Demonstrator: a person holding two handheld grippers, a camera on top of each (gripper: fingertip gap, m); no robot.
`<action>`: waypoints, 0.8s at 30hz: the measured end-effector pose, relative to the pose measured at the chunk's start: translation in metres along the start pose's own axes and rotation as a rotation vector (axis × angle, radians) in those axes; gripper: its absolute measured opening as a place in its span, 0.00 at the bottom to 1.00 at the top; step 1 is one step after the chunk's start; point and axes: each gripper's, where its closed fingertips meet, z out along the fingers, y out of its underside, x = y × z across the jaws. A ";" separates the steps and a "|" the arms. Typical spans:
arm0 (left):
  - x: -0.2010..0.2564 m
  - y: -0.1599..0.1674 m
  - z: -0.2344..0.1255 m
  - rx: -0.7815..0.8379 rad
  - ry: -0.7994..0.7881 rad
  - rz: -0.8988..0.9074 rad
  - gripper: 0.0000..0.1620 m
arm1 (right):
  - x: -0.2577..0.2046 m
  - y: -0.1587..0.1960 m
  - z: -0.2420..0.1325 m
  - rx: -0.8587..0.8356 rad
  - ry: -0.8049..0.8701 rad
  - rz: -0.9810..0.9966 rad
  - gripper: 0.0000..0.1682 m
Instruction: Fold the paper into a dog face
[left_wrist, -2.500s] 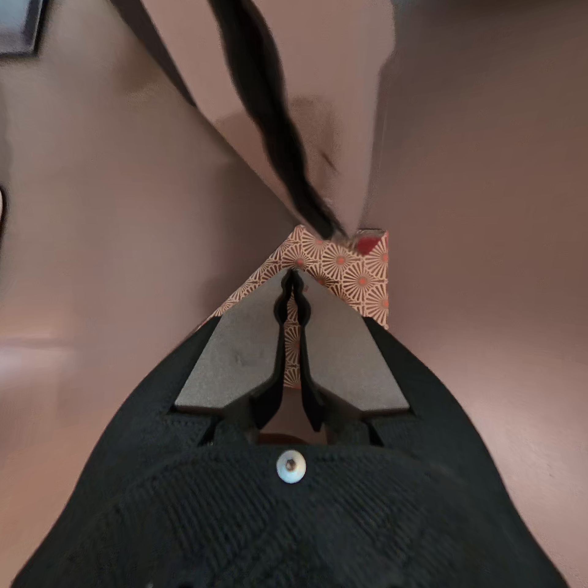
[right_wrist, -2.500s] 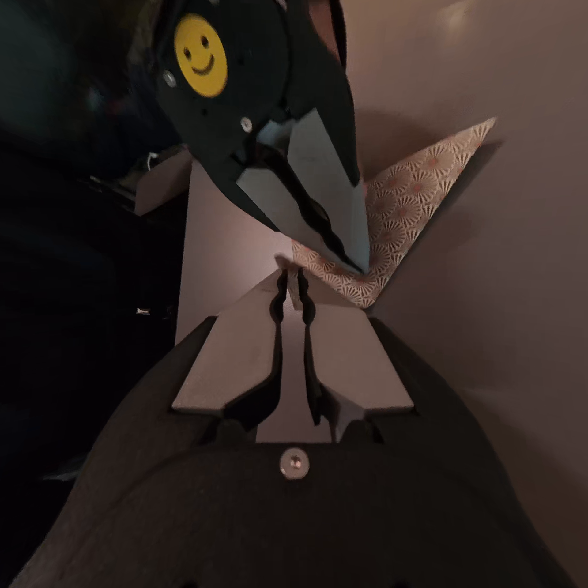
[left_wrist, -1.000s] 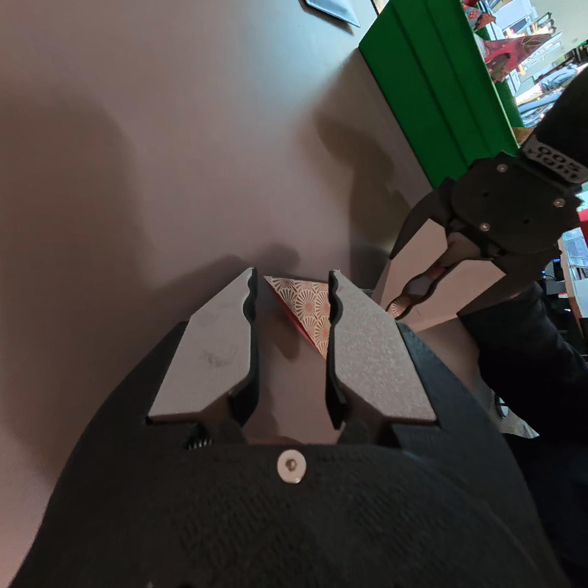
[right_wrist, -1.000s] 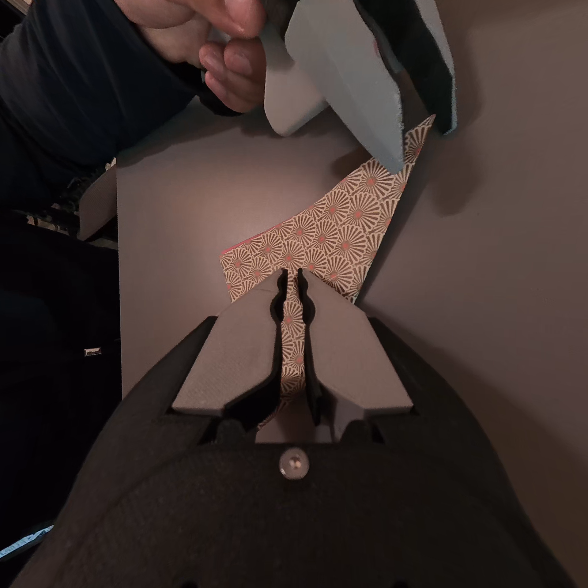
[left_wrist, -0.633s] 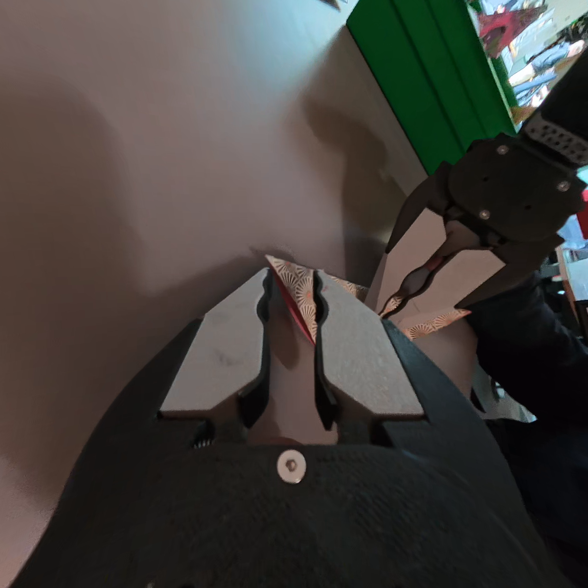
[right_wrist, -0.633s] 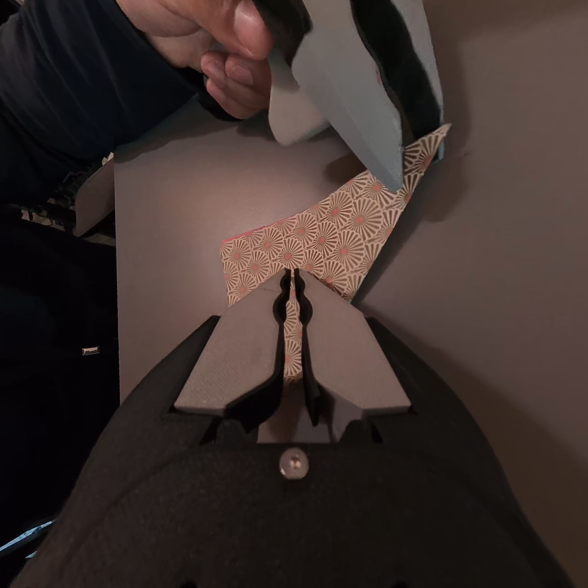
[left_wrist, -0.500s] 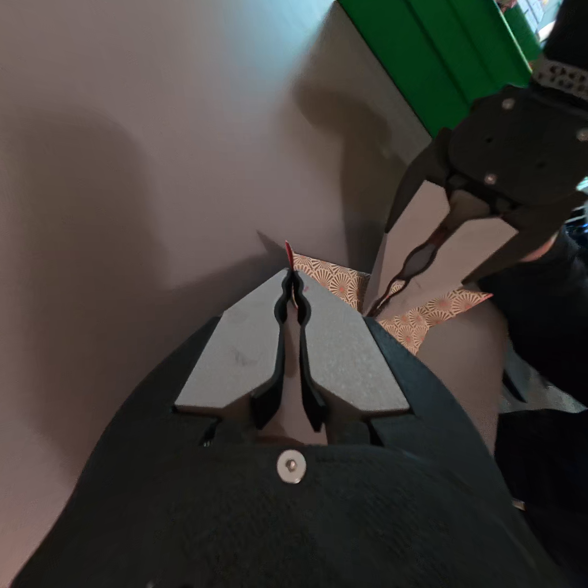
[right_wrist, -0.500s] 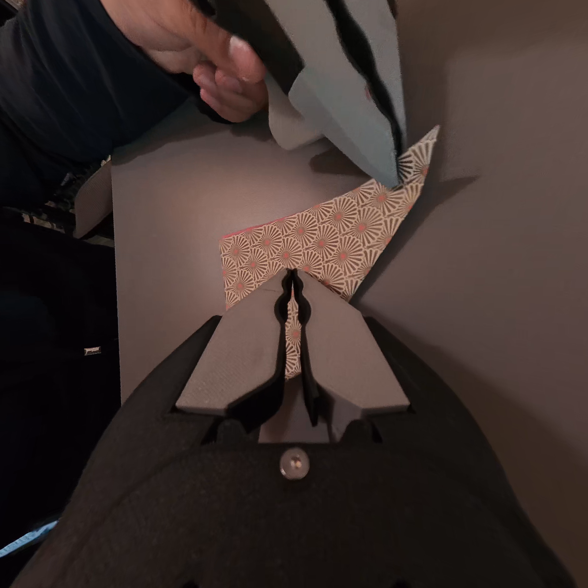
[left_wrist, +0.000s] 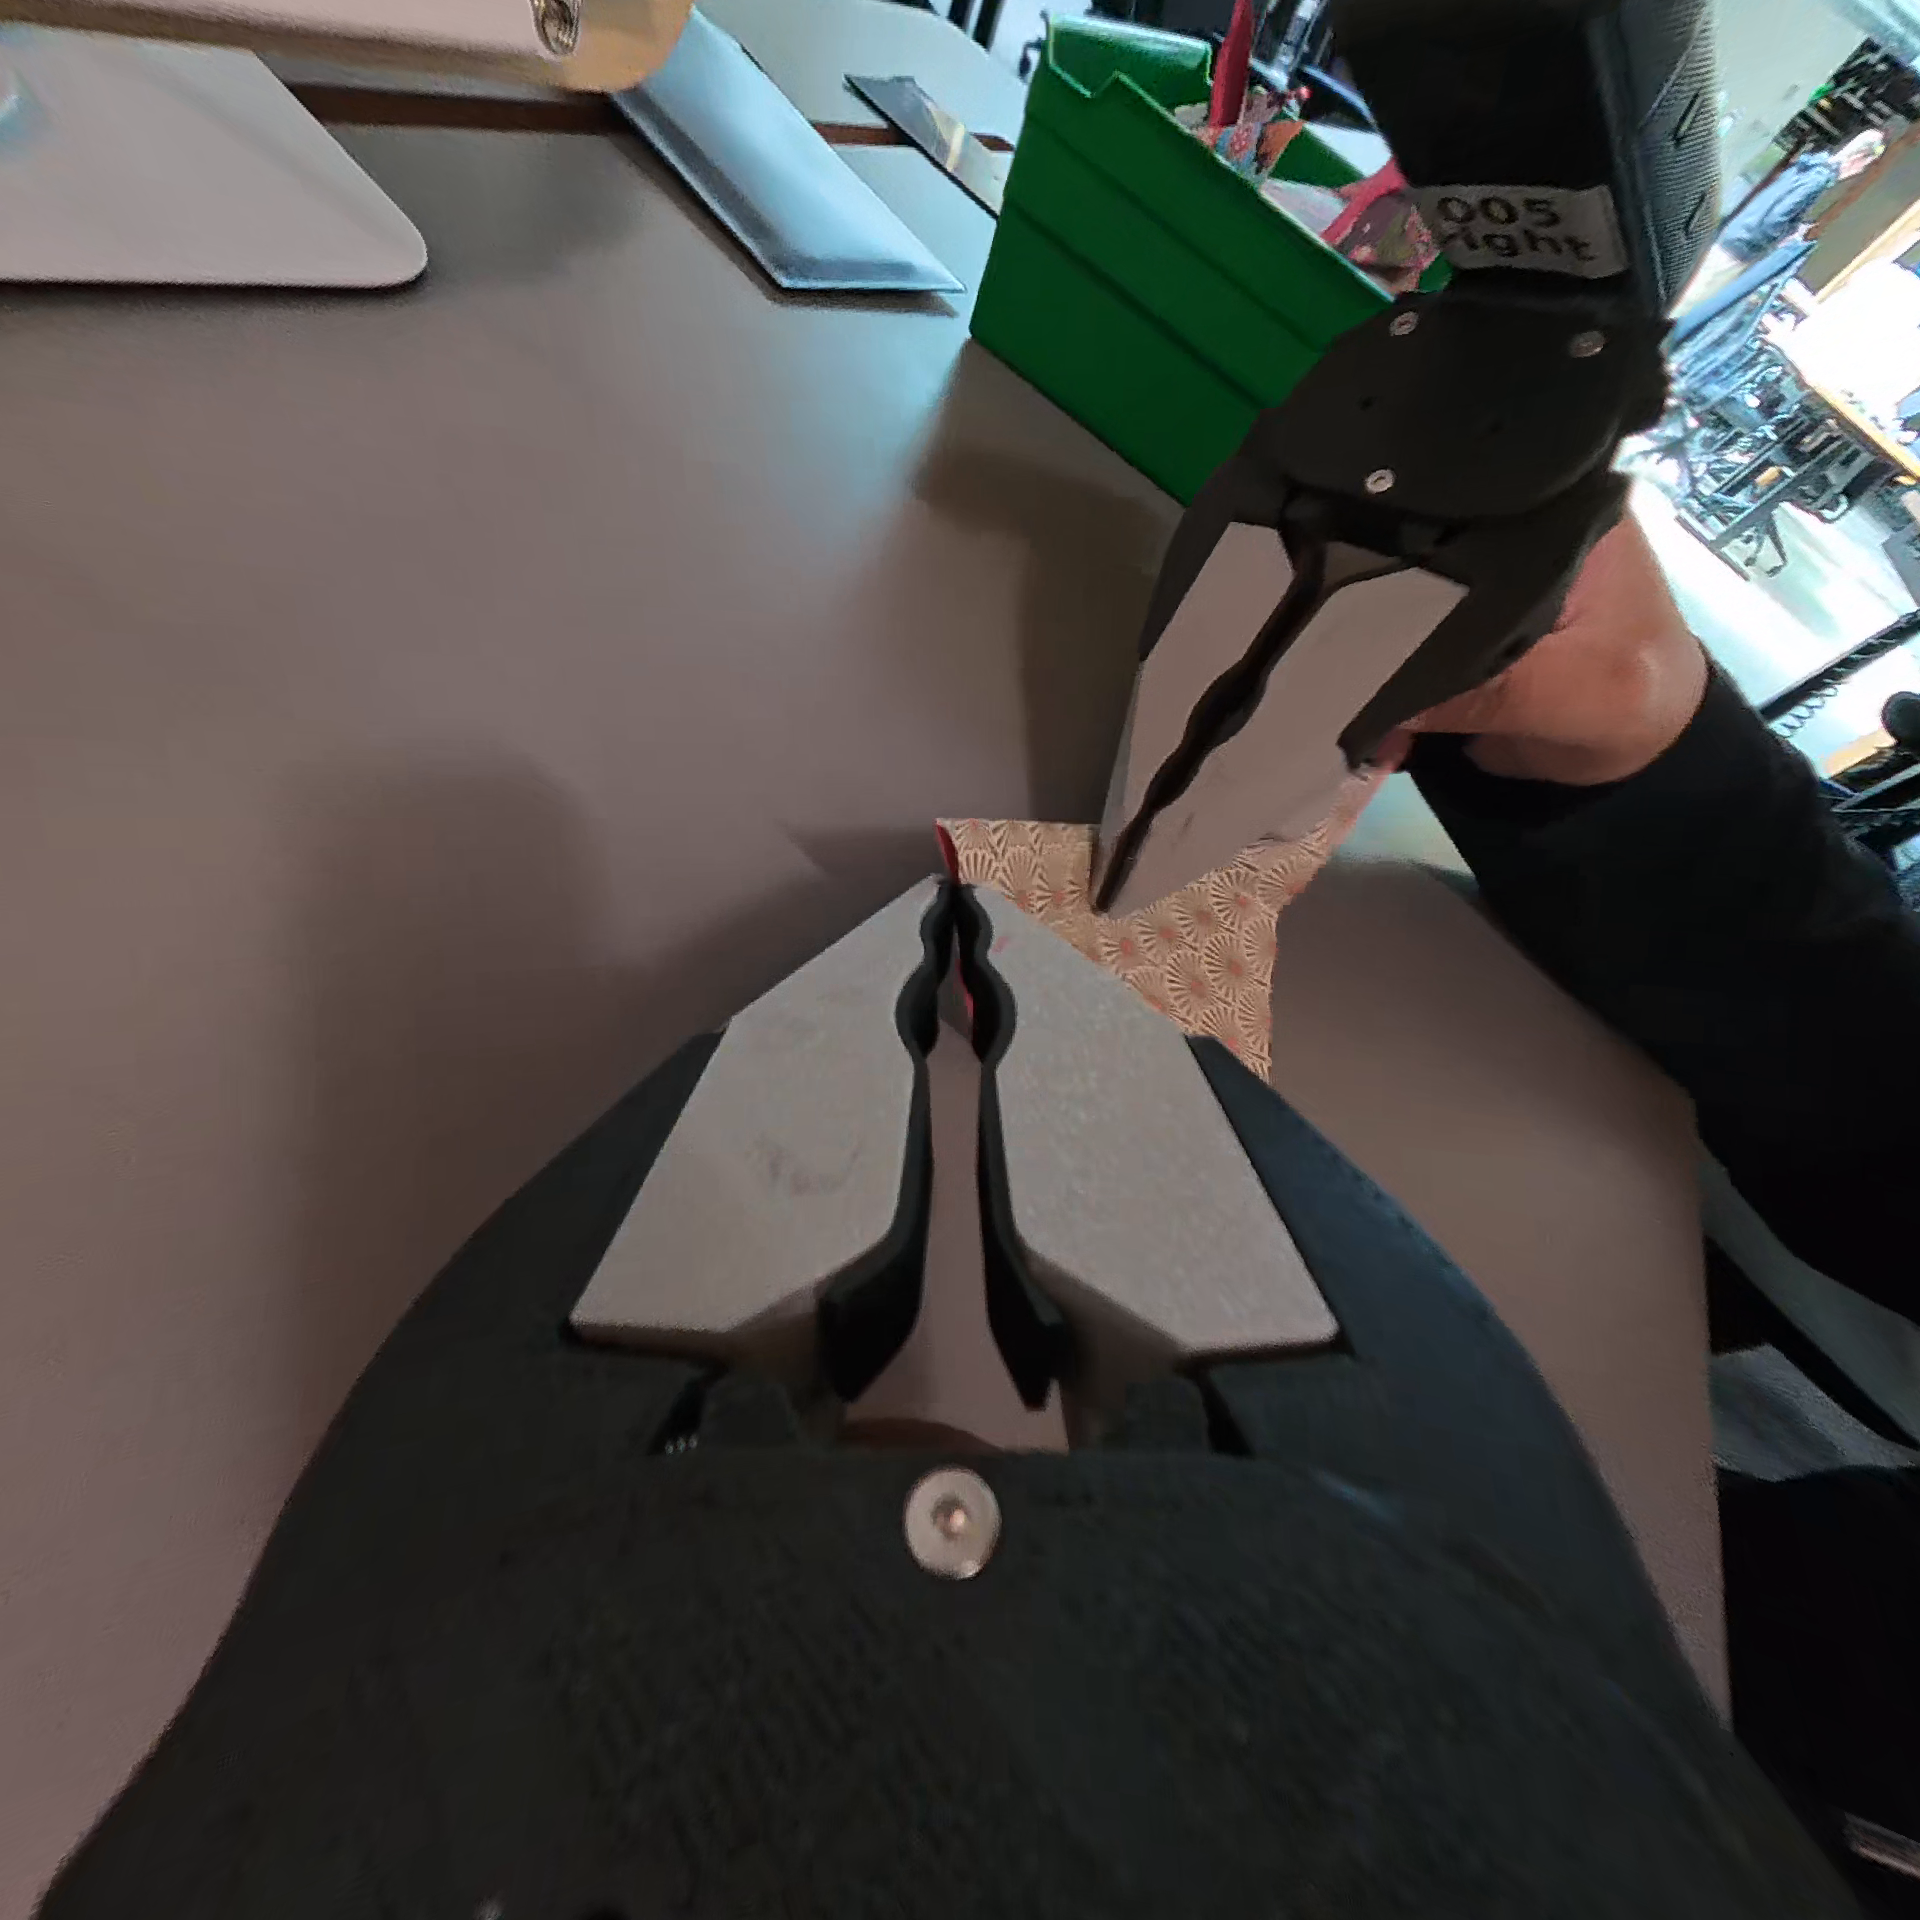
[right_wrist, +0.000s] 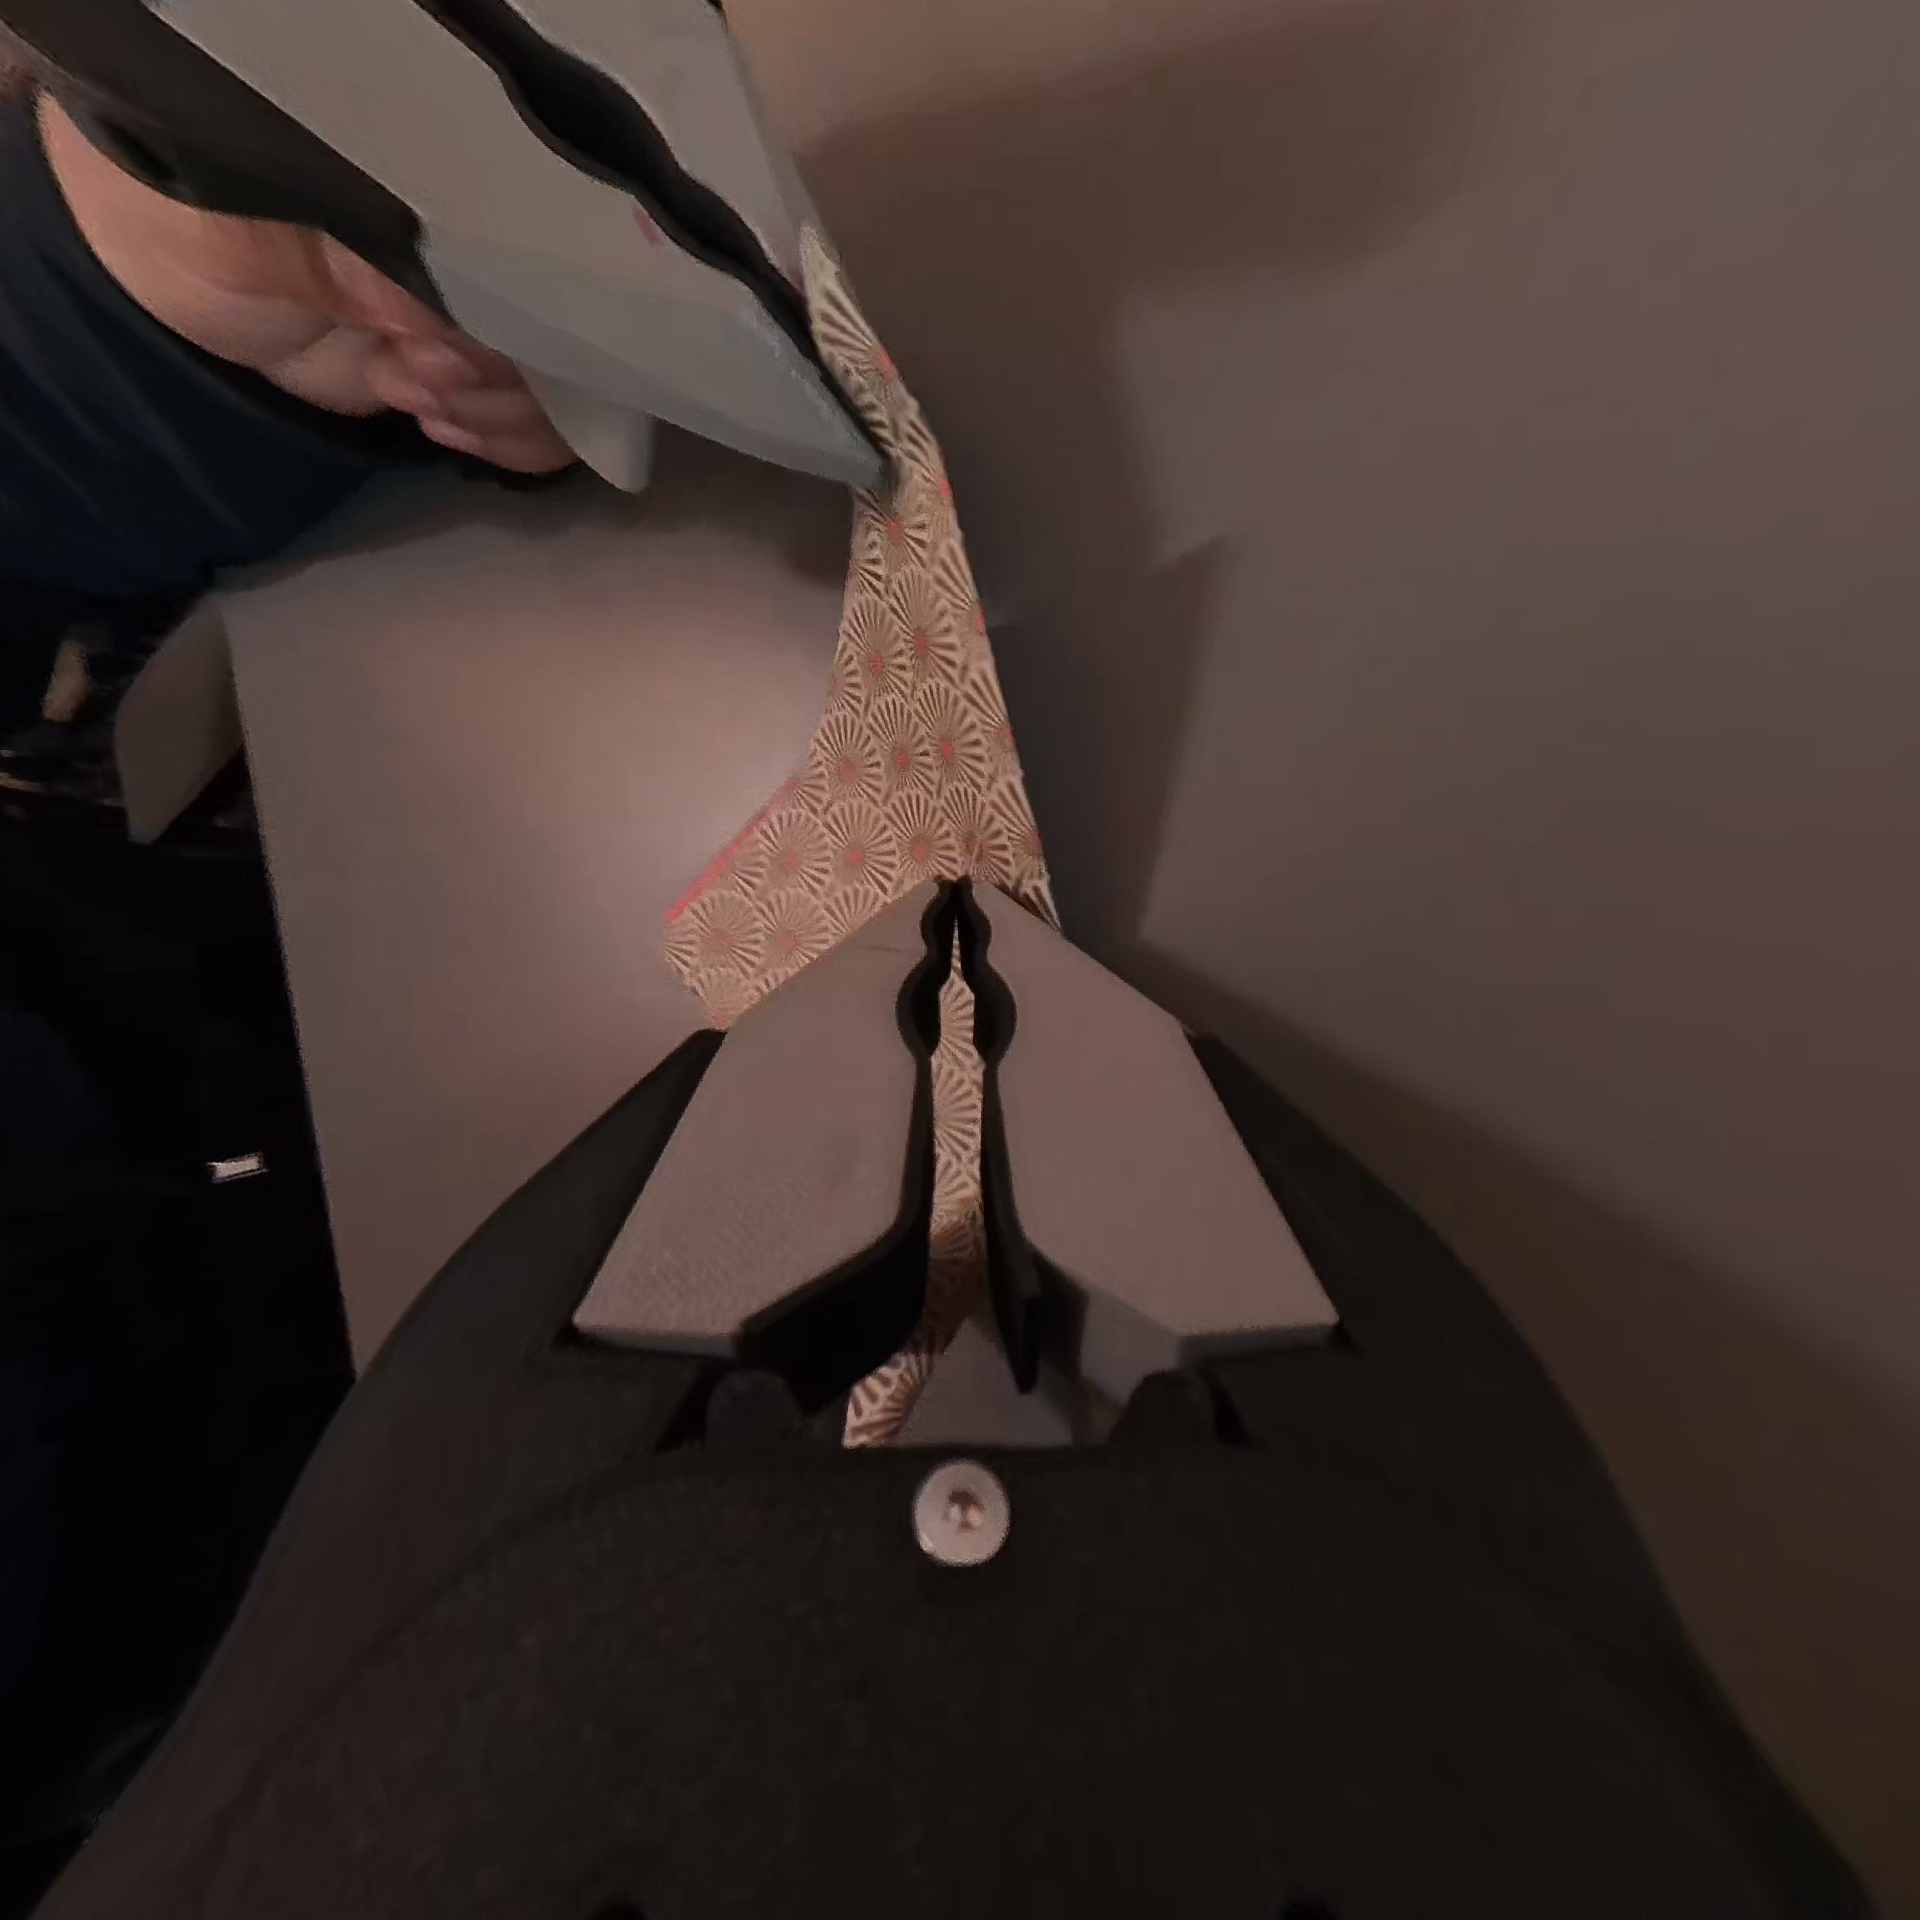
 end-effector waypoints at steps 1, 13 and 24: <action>0.001 0.000 0.000 0.005 -0.001 0.005 0.00 | -0.007 -0.006 -0.002 0.038 -0.041 -0.002 0.00; 0.013 0.004 0.002 0.000 -0.030 0.099 0.00 | -0.026 -0.025 0.009 0.152 -0.329 0.279 0.33; 0.032 0.016 -0.001 -0.048 0.033 0.196 0.00 | -0.017 -0.026 0.017 0.169 -0.347 0.358 0.23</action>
